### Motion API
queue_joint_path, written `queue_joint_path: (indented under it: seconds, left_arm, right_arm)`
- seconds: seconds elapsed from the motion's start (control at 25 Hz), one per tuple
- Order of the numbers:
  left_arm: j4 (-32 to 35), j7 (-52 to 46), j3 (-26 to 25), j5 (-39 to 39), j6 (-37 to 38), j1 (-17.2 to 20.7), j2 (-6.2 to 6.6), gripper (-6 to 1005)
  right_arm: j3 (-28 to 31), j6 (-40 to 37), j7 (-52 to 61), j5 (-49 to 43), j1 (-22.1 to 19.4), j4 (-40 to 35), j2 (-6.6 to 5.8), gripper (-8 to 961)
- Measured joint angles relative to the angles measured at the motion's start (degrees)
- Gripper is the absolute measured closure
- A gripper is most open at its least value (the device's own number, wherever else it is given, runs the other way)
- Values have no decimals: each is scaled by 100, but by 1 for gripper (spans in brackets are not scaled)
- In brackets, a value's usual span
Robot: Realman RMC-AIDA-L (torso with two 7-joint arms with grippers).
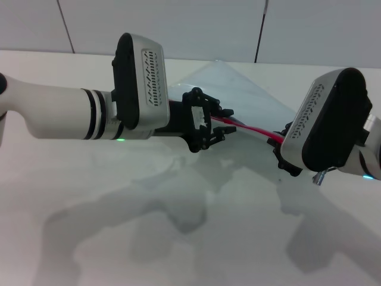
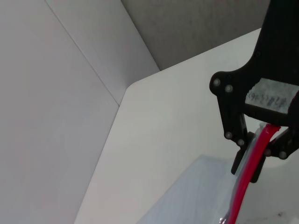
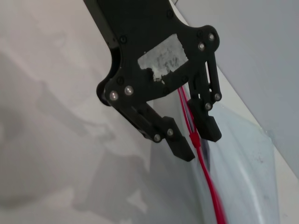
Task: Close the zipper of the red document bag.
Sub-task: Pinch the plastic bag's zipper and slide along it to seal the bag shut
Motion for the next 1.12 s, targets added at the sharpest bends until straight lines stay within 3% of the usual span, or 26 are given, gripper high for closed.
queue_joint_path:
  seconds: [0.28,0.52,1.12]
  left_arm:
    - [0,-10,60,0,22,-4,0,718]
    - [-2,-11,62,0,42,-5,-1,841]
    - [-12,-5,80,0,145,11,-18,919]
  right_arm:
    - [0,-1,0,0,0,-2,0,810]
    - [0,-1,0,0,7,-2,0,805]
    - [-16,2,0,0,16,-2,0,792]
